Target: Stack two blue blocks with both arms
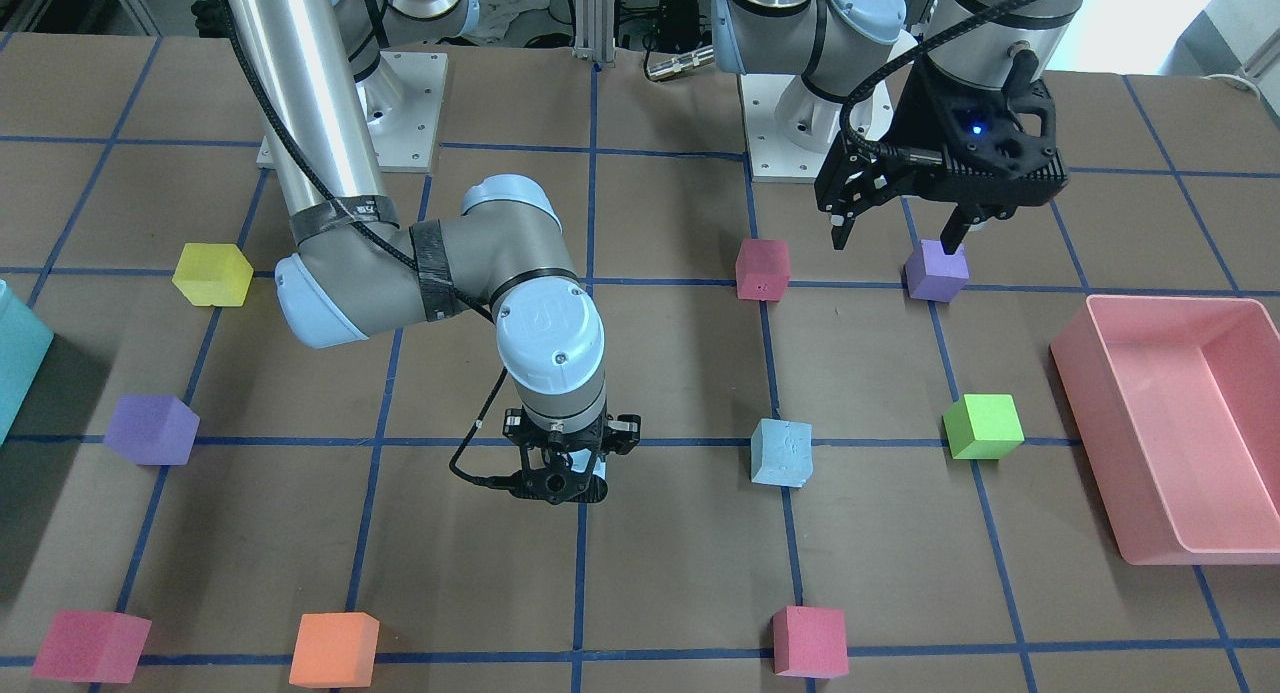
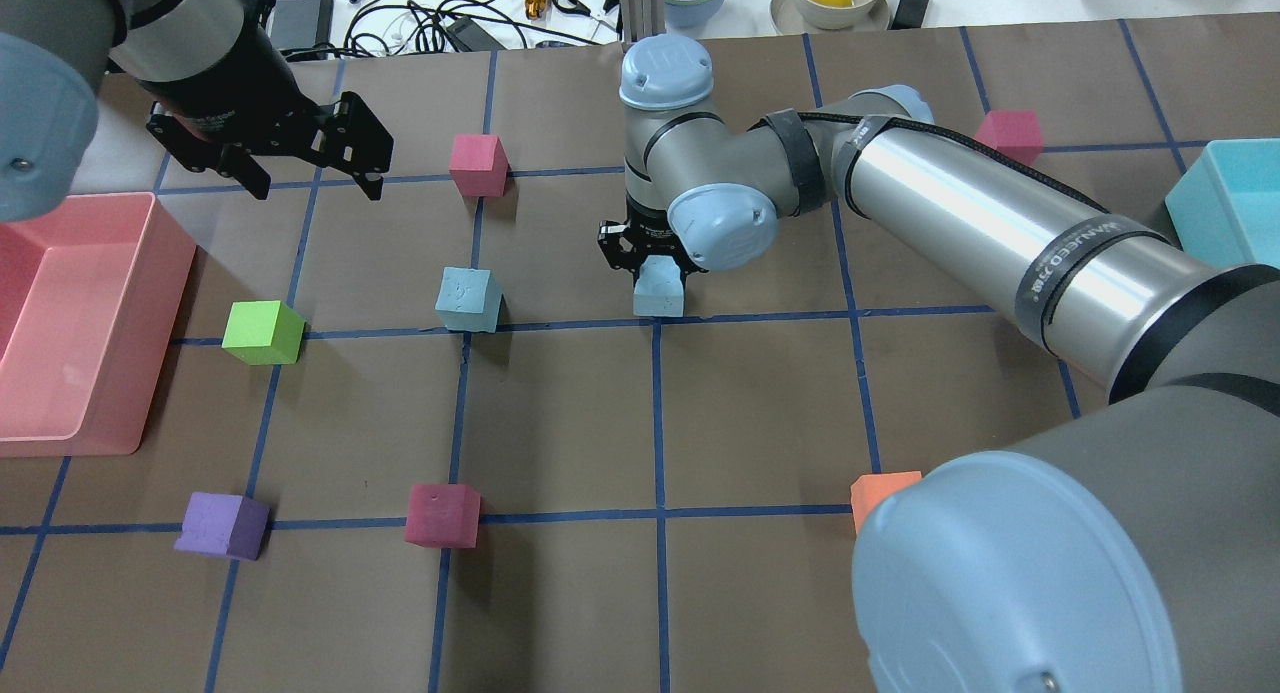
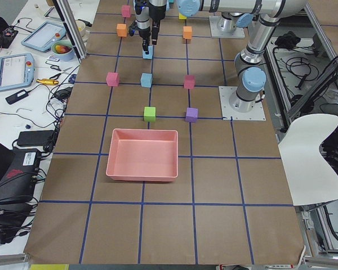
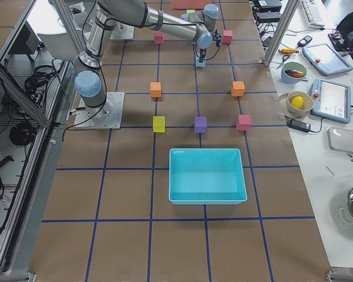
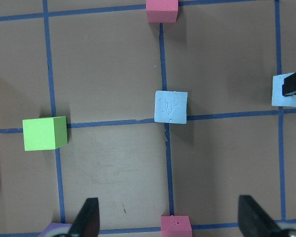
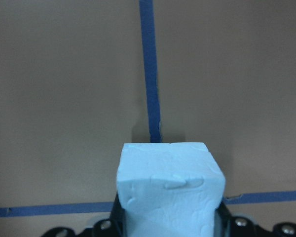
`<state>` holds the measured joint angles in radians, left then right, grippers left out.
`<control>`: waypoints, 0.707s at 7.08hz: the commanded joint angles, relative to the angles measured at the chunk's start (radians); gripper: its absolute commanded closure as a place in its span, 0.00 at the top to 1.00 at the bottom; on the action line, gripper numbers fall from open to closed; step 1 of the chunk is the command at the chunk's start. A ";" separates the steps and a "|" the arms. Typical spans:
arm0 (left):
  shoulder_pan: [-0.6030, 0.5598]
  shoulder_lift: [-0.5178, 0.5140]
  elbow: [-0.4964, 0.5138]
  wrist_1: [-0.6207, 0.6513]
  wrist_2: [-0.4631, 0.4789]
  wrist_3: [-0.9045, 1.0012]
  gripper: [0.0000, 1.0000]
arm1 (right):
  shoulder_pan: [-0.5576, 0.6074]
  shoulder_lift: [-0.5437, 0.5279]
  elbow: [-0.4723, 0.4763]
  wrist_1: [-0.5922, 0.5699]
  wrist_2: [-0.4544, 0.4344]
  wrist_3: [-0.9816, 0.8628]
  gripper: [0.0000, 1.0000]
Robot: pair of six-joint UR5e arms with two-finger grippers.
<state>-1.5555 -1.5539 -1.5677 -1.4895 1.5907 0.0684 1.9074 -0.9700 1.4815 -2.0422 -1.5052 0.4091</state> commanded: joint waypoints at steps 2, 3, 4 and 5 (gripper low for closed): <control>0.000 -0.012 -0.003 0.000 0.005 0.008 1.00 | 0.001 0.002 0.006 -0.010 0.000 -0.016 0.79; 0.003 -0.029 0.003 0.005 0.005 0.010 1.00 | 0.001 0.001 0.006 -0.012 -0.001 -0.018 1.00; 0.003 -0.064 -0.002 0.047 0.002 0.005 1.00 | 0.001 0.001 0.006 -0.010 0.000 -0.015 1.00; 0.002 -0.116 -0.006 0.084 0.005 0.014 1.00 | 0.001 -0.001 0.005 -0.004 -0.001 -0.015 1.00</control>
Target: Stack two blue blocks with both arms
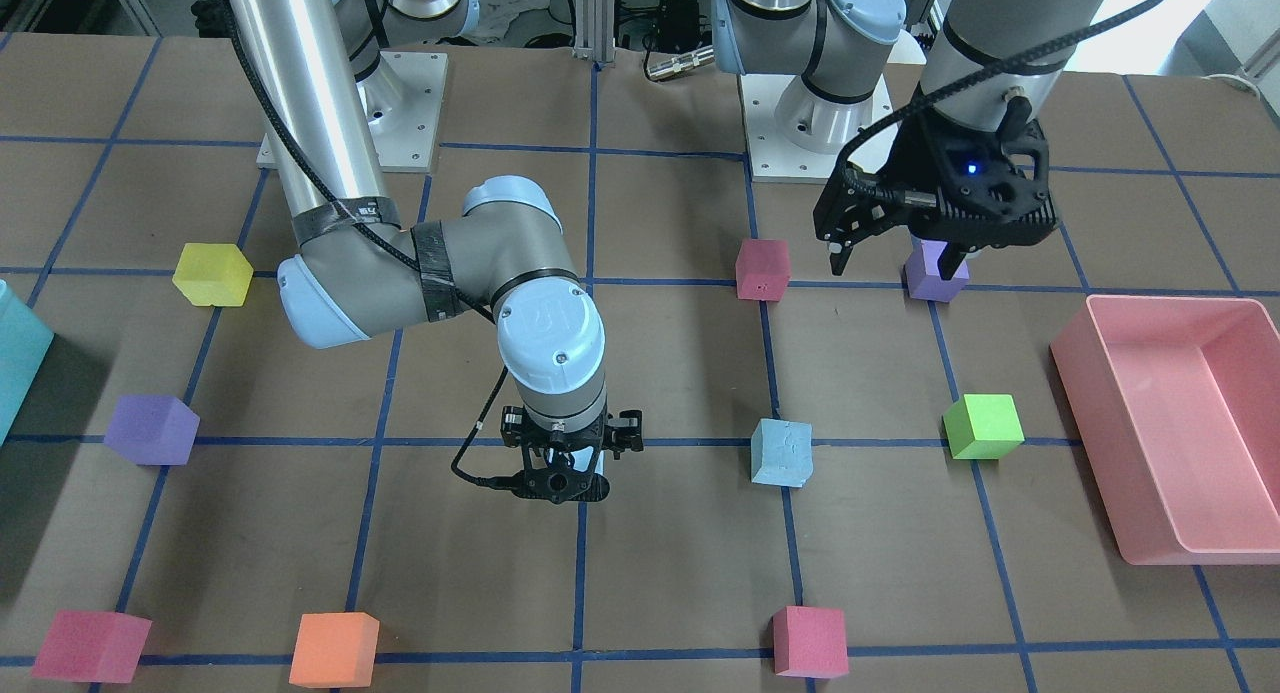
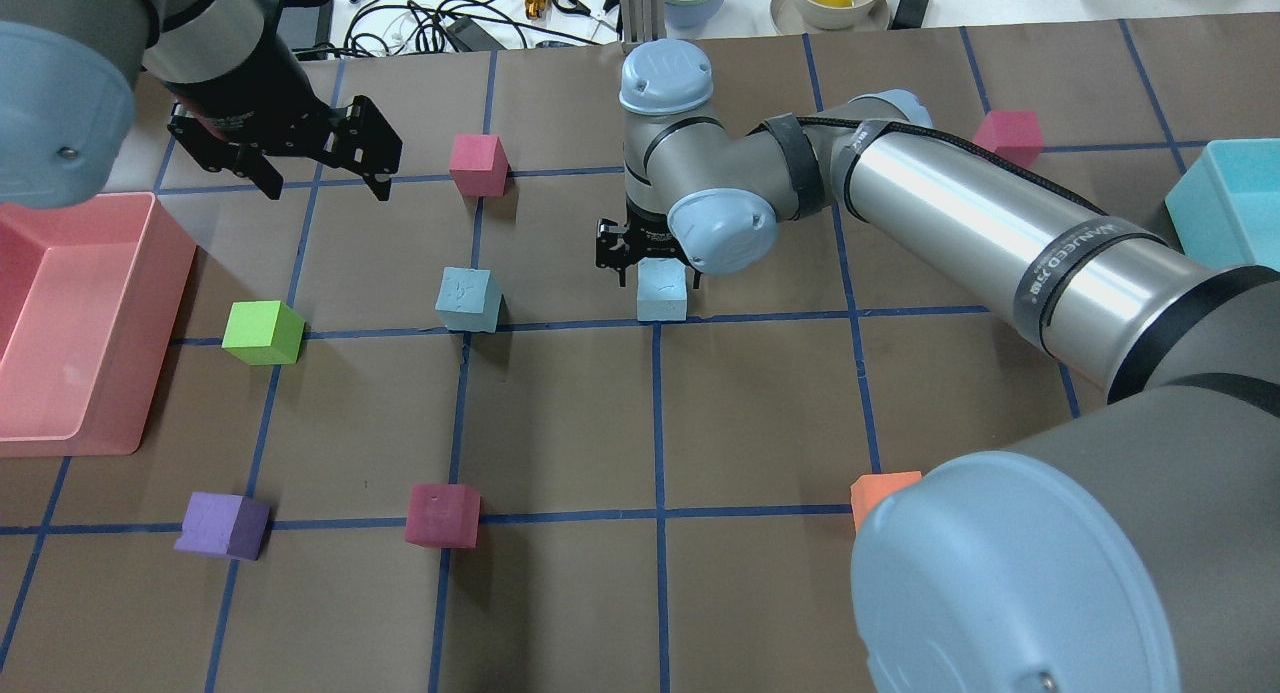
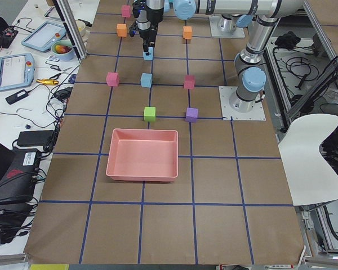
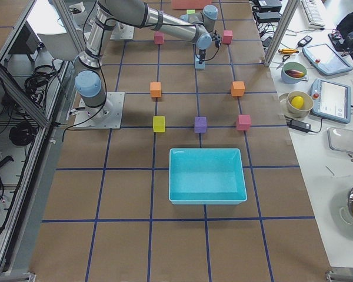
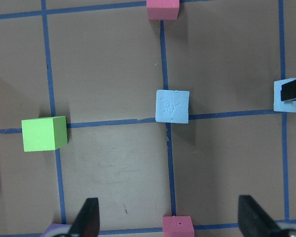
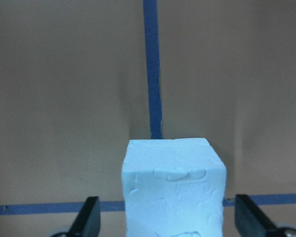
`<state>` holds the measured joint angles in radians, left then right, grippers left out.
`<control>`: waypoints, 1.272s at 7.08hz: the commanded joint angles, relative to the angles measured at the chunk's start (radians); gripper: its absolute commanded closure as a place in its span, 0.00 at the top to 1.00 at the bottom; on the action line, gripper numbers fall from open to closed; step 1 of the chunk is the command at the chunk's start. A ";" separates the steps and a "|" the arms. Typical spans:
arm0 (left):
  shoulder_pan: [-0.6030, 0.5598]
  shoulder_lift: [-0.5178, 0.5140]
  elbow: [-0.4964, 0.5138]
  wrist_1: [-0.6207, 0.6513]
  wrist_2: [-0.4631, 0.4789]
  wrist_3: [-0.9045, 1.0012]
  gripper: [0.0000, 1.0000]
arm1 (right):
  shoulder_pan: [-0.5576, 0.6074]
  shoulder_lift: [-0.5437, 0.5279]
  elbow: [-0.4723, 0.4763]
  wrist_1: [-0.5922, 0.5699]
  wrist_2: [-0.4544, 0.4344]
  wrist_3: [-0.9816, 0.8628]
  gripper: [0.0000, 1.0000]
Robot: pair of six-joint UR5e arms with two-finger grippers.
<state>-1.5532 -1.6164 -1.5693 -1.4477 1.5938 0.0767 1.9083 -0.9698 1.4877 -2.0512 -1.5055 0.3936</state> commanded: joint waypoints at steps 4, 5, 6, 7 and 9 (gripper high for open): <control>-0.022 -0.262 -0.087 0.255 0.005 0.003 1.00 | -0.128 -0.165 -0.012 0.110 -0.018 -0.042 1.00; -0.036 -0.293 -0.153 0.388 0.003 -0.004 1.00 | -0.191 -0.241 0.005 0.159 -0.019 -0.126 1.00; -0.036 -0.333 -0.190 0.462 0.003 0.006 1.00 | -0.248 -0.312 0.026 0.224 -0.025 -0.195 1.00; -0.044 -0.361 -0.204 0.472 0.011 -0.007 1.00 | -0.279 -0.404 0.048 0.294 -0.024 -0.199 1.00; -0.053 -0.413 -0.207 0.535 0.011 -0.006 1.00 | -0.294 -0.515 0.057 0.391 -0.018 -0.213 1.00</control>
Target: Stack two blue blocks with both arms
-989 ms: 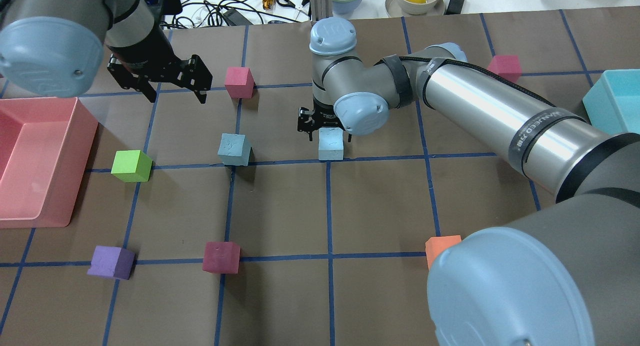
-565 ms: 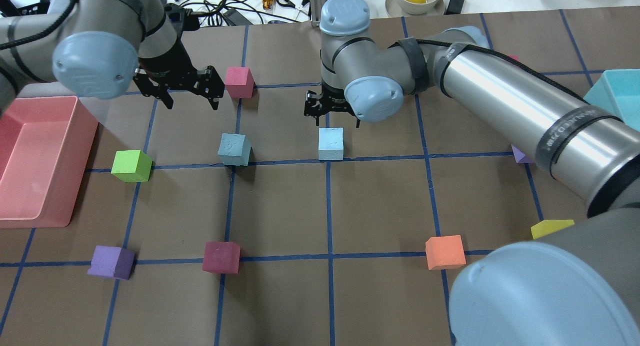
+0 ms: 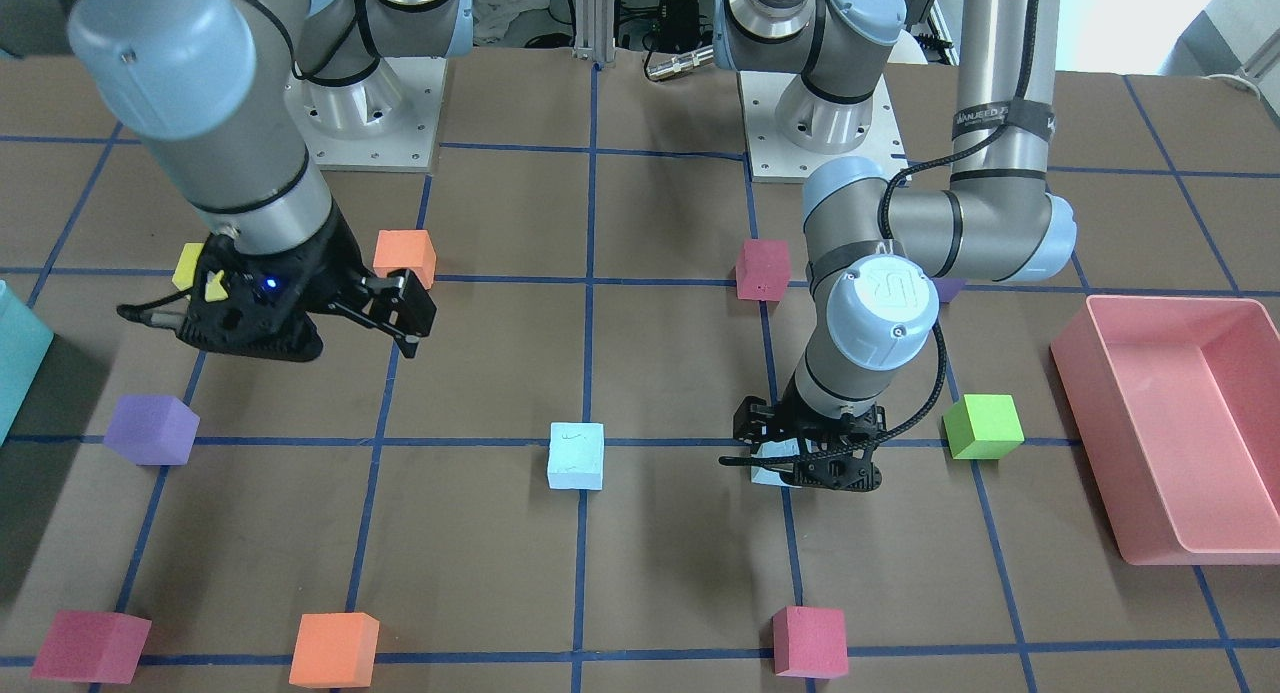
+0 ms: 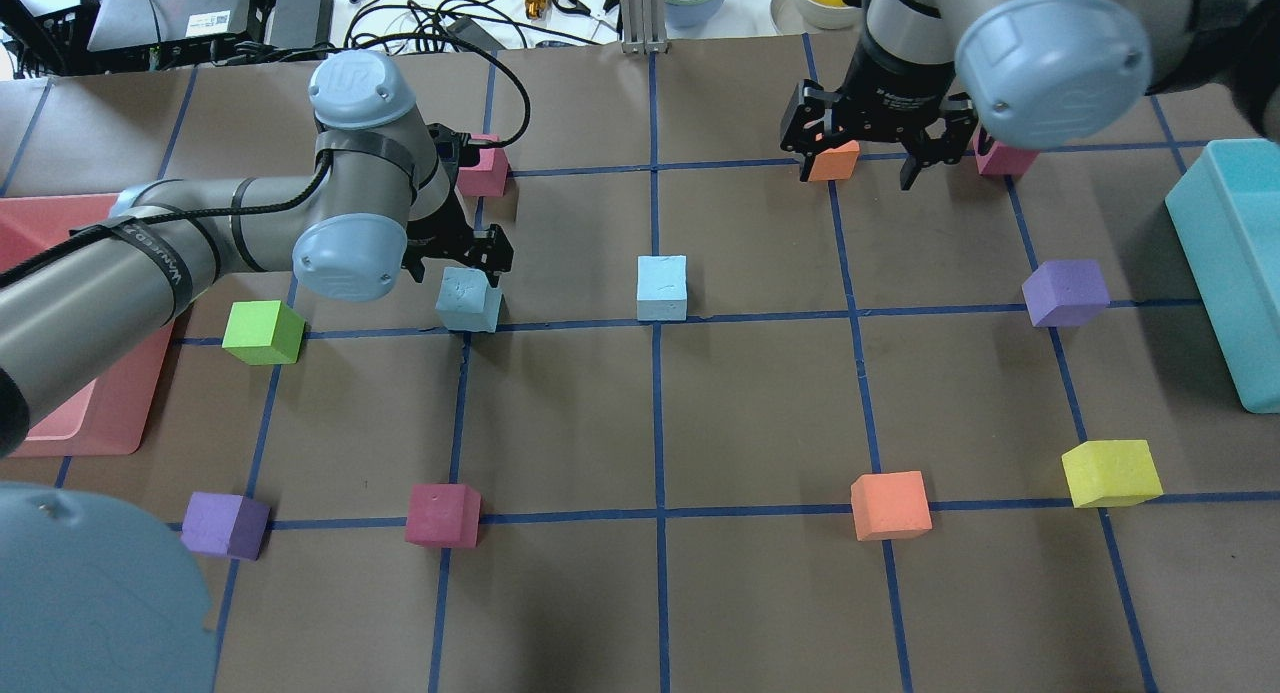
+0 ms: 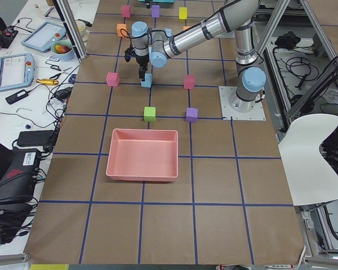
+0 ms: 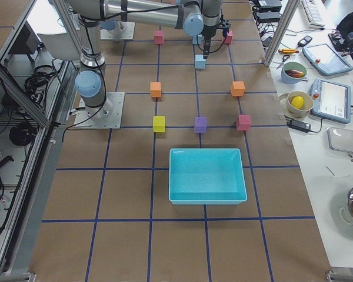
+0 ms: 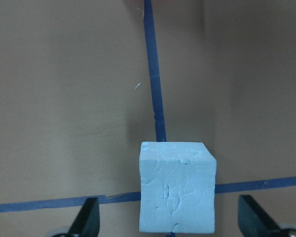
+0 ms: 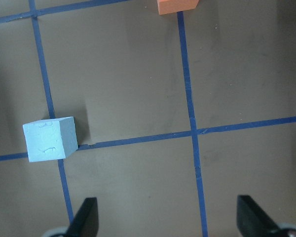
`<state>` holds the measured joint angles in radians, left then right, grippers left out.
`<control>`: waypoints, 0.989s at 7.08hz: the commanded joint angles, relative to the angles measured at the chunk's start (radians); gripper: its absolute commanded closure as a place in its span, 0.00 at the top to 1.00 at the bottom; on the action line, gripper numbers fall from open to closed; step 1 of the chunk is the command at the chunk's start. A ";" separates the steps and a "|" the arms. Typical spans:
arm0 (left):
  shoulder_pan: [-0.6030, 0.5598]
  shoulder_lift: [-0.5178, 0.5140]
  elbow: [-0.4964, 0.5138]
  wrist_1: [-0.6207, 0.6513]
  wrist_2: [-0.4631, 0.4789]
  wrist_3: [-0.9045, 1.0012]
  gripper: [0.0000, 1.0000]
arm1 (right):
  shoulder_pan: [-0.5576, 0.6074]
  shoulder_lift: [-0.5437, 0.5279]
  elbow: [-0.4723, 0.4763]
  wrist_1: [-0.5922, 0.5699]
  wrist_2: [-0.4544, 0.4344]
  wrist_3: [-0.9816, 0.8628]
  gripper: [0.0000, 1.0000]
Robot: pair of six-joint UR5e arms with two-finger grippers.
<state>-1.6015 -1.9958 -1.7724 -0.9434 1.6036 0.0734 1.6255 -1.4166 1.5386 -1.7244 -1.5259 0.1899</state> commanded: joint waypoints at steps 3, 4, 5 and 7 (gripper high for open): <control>-0.005 -0.047 -0.005 0.026 -0.004 -0.006 0.11 | -0.010 -0.128 0.008 0.128 0.006 -0.033 1.00; -0.005 -0.037 0.008 0.020 -0.005 -0.009 0.00 | -0.012 -0.137 0.021 0.137 0.009 -0.058 1.00; -0.014 -0.031 0.045 -0.003 -0.023 -0.032 0.00 | -0.012 -0.151 0.021 0.137 -0.002 -0.072 1.00; -0.125 -0.052 0.279 -0.253 -0.082 -0.258 0.00 | -0.012 -0.160 0.020 0.131 -0.003 -0.070 1.00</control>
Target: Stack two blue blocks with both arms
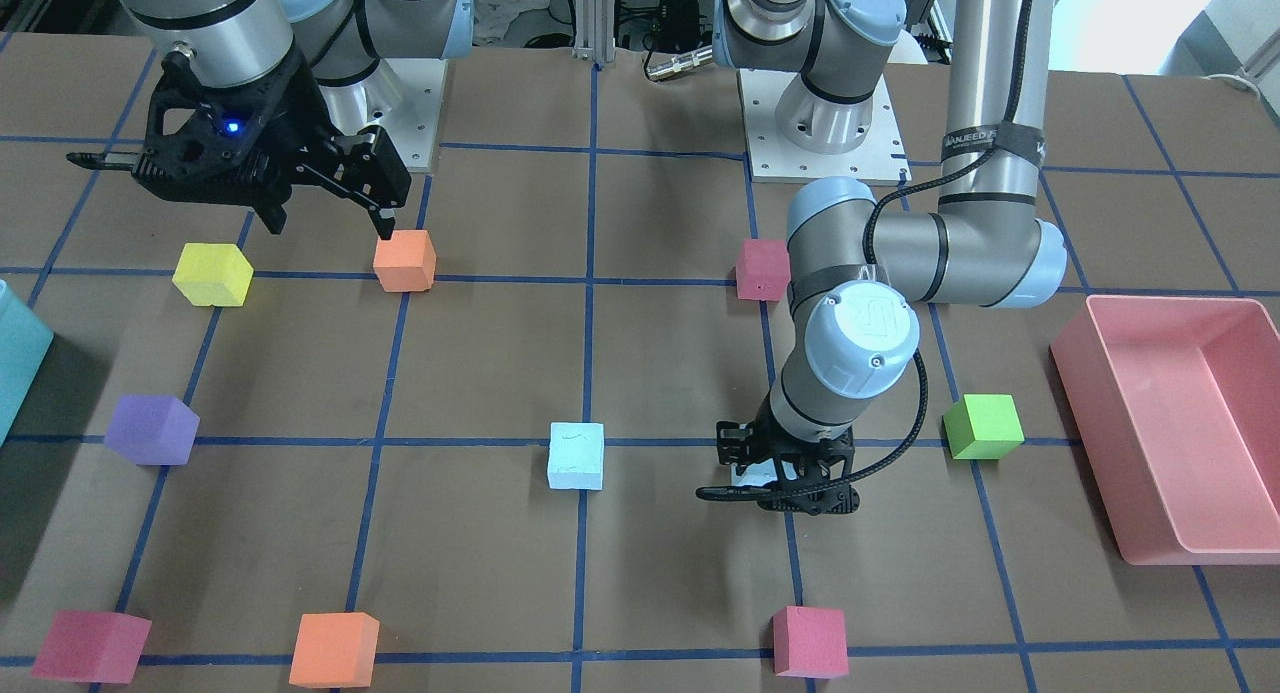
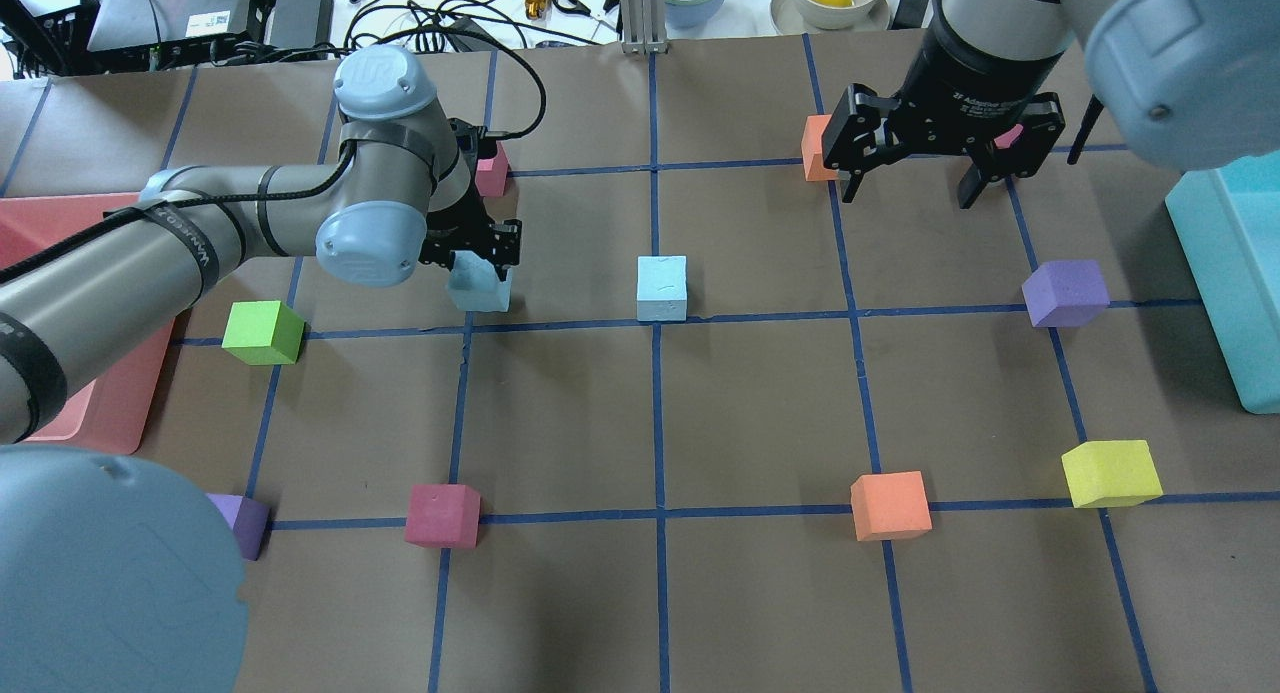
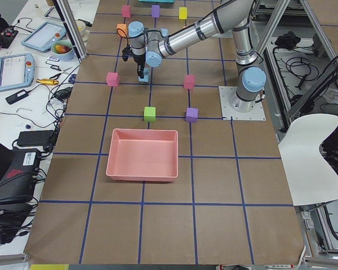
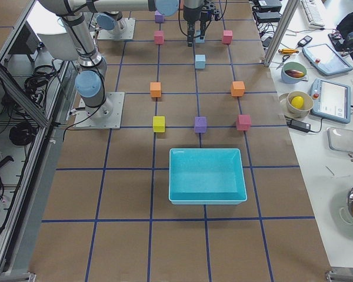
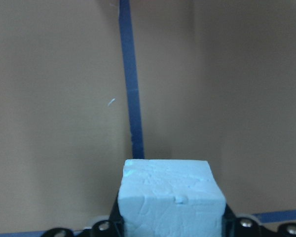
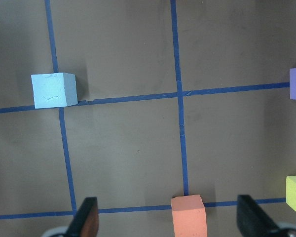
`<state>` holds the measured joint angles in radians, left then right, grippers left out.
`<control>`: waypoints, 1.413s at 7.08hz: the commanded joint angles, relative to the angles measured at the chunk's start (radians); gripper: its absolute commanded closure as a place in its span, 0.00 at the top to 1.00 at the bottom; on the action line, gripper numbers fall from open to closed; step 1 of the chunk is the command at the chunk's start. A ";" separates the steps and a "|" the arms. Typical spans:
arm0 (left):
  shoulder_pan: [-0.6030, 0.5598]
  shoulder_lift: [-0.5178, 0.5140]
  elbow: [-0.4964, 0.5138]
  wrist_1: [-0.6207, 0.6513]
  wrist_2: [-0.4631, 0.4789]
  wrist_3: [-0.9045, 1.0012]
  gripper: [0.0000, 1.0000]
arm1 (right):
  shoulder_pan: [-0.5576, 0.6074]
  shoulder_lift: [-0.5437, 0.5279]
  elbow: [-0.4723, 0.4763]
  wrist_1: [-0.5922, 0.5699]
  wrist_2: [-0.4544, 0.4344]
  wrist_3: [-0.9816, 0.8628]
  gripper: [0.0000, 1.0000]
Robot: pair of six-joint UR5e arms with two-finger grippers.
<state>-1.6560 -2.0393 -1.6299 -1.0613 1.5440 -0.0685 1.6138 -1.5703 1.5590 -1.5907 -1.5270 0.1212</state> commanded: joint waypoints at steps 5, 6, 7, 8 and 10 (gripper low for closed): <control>-0.263 -0.113 0.285 -0.144 -0.021 -0.355 0.00 | 0.000 -0.025 0.001 0.006 0.021 -0.002 1.00; -0.275 -0.113 0.285 -0.146 -0.021 -0.361 0.00 | 0.000 -0.039 0.004 0.024 0.025 -0.003 1.00; -0.277 -0.114 0.282 -0.146 -0.019 -0.362 0.00 | 0.000 -0.039 0.004 0.067 0.018 -0.033 1.00; -0.280 -0.113 0.269 -0.151 -0.016 -0.358 0.00 | -0.002 -0.037 0.006 0.105 0.010 -0.116 1.00; -0.281 -0.116 0.269 -0.143 -0.018 -0.361 0.00 | -0.032 -0.037 0.009 0.155 0.007 -0.153 1.00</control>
<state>-1.9355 -2.1533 -1.3590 -1.2096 1.5270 -0.4267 1.5991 -1.6063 1.5665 -1.4669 -1.5180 -0.0090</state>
